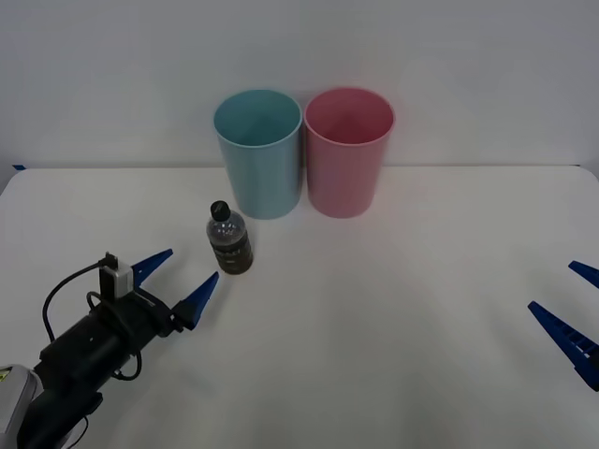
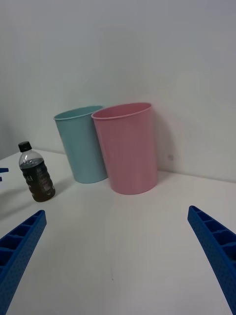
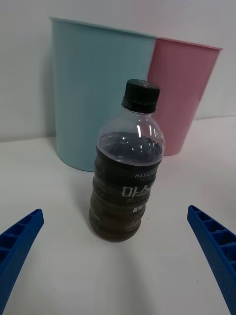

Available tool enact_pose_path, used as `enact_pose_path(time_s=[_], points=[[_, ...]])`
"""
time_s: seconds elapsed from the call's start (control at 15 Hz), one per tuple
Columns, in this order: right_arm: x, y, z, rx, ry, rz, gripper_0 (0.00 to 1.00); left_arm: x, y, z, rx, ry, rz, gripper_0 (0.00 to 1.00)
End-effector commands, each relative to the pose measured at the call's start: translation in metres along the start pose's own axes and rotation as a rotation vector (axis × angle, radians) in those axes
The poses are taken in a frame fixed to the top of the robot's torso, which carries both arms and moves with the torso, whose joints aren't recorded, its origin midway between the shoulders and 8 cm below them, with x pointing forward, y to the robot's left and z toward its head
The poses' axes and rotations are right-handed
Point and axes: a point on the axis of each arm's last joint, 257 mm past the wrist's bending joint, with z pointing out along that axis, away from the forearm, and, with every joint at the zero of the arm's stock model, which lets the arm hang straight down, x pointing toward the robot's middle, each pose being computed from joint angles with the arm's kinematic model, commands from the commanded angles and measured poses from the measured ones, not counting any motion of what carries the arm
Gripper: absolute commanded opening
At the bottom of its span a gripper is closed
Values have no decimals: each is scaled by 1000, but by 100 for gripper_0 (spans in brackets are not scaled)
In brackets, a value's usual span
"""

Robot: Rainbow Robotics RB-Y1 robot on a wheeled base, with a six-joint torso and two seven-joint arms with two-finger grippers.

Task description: Grasp the object on the table and drop it into the matching bin: aluminum can to the light blue bin, PET bottle to the pink bin.

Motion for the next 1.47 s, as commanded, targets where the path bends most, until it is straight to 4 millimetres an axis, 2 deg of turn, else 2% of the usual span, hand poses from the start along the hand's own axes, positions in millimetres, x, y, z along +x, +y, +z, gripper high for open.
enact_pose_path(time_s=[0.07,0.33,0.67,1.07,1.47], points=[[0,0,0,0,0,0,100,6,6,19,7,10,4,100],[0,0,0,0,0,0,100,11,9,43,26,24,12,100],[0,0,0,0,0,0,100,12,-3,67,53,33,12,100],[0,0,0,0,0,0,100,10,-6,96,76,44,25,100],[0,0,0,0,0,0,100,9,-15,106,78,35,25,100]])
